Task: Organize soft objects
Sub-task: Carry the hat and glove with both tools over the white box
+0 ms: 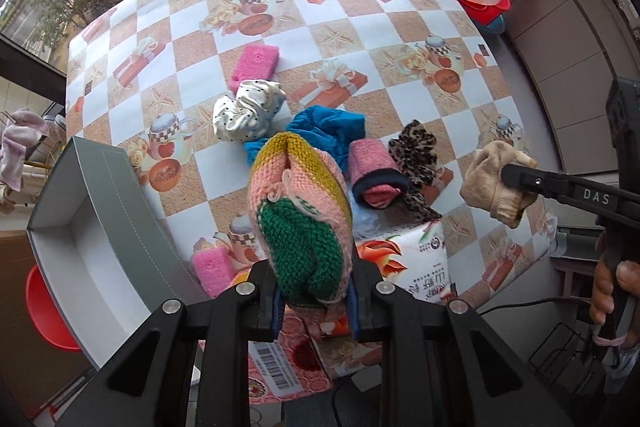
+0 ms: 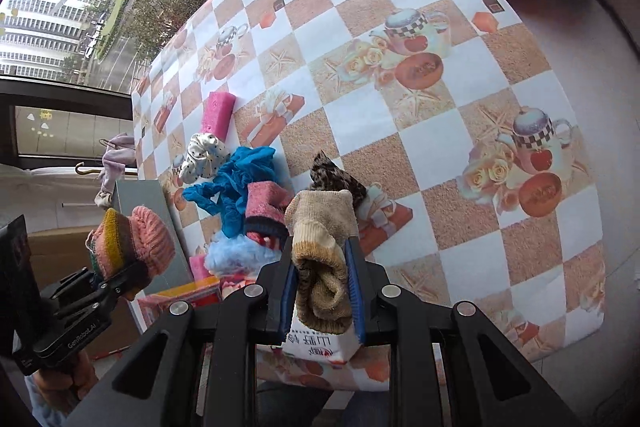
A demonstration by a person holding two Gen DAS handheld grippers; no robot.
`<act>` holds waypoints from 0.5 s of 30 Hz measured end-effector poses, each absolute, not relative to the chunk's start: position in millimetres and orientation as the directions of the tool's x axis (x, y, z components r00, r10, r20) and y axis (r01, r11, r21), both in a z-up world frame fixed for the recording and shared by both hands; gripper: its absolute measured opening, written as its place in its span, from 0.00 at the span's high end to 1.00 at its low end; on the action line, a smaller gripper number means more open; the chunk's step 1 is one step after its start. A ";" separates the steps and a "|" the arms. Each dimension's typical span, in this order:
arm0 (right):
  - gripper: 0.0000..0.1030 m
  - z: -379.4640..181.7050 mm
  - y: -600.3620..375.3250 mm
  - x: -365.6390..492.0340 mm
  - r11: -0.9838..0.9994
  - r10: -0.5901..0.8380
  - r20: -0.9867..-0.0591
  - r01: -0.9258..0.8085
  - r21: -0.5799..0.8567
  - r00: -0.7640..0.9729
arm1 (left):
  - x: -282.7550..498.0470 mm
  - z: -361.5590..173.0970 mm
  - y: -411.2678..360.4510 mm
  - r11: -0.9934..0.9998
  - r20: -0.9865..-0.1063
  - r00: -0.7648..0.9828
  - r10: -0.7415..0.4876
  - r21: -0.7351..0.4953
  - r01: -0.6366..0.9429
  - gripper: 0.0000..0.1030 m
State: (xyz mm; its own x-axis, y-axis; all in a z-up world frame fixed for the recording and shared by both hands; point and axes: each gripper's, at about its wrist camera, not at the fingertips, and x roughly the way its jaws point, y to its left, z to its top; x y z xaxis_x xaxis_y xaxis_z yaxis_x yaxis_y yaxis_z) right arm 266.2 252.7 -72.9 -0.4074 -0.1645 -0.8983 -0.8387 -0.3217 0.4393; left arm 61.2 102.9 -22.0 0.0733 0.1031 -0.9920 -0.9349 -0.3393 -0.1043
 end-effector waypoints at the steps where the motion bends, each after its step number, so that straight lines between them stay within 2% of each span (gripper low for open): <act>1: 0.76 -74.9 250.1 270.5 -0.319 -0.174 -0.897 -0.838 0.442 -0.406 | 68.8 -20.6 102.0 -0.332 -0.991 0.078 0.105 -0.109 -0.937 0.75; 9: 0.76 -90.4 225.4 295.5 -0.324 -0.240 -0.888 -0.830 0.454 -0.392 | 125.6 -16.6 91.4 -0.211 -0.988 0.119 0.094 -0.136 -0.968 0.75; 15: 0.76 -87.7 195.3 303.8 -0.313 -0.222 -0.894 -0.840 0.443 -0.389 | 148.5 -22.9 69.7 -0.088 -0.983 0.159 0.088 -0.167 -0.982 0.75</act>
State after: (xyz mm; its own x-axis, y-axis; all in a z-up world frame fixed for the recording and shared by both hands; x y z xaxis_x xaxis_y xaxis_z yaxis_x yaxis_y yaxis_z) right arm 303.8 195.3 -87.7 -0.3889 -0.2225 -0.8940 -0.8401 -0.3127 0.4433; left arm 148.5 69.7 -22.9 0.1592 0.0877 -0.9833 -0.9821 -0.0879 -0.1668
